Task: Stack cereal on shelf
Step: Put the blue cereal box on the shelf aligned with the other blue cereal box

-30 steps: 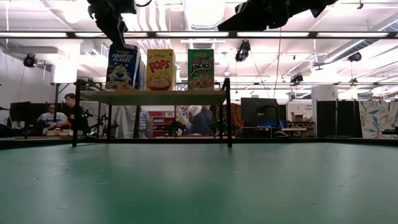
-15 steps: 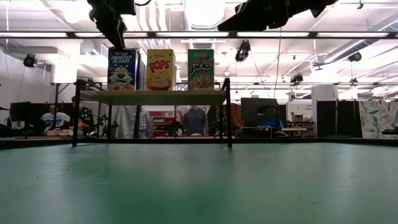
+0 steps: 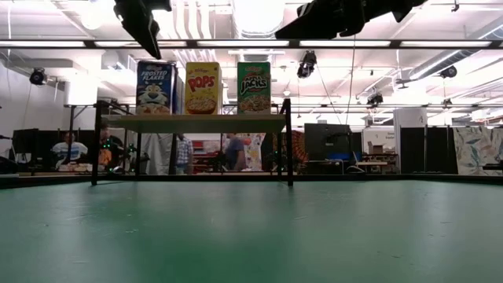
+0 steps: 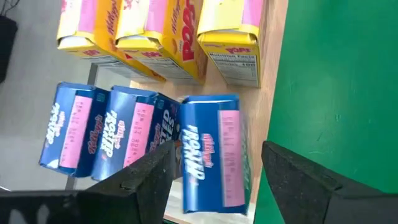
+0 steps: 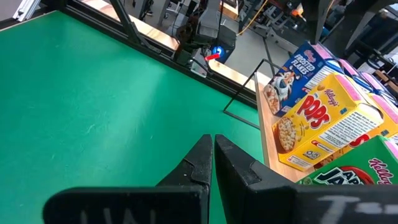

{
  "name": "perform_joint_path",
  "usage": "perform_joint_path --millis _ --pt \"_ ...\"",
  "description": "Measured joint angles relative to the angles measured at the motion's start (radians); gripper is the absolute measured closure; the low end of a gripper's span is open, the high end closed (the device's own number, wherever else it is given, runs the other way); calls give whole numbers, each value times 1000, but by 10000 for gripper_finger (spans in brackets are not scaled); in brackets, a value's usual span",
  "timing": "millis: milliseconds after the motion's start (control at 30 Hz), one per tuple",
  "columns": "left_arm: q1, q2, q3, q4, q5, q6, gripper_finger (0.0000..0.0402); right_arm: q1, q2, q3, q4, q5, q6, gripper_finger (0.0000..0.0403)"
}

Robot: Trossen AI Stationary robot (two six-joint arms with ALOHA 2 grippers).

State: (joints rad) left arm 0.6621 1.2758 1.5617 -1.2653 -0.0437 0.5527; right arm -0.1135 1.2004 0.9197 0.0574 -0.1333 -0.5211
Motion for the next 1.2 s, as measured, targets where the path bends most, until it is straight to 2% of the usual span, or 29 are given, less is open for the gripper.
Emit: perform_joint_path --millis 200,333,433,600,800,1033,1200 --pt "-20 0 24 -47 1 -52 177 0 0 0 0 1 -12 394" --pt "-79 0 24 -77 1 -86 191 0 0 0 0 2 -19 394" --pt "-146 0 24 -82 1 -130 222 0 0 0 0 2 -28 394" --pt "-247 -13 -5 -81 -7 -215 300 0 0 0 1 2 -42 394" --pt "-308 -31 -143 -45 -170 -338 390 0 0 0 8 3 -55 394" --pt "-312 -53 -339 41 -346 -363 392 0 0 0 8 3 -55 394" --pt "-312 -53 -411 84 -390 -362 400 0 0 0 8 3 -55 394"
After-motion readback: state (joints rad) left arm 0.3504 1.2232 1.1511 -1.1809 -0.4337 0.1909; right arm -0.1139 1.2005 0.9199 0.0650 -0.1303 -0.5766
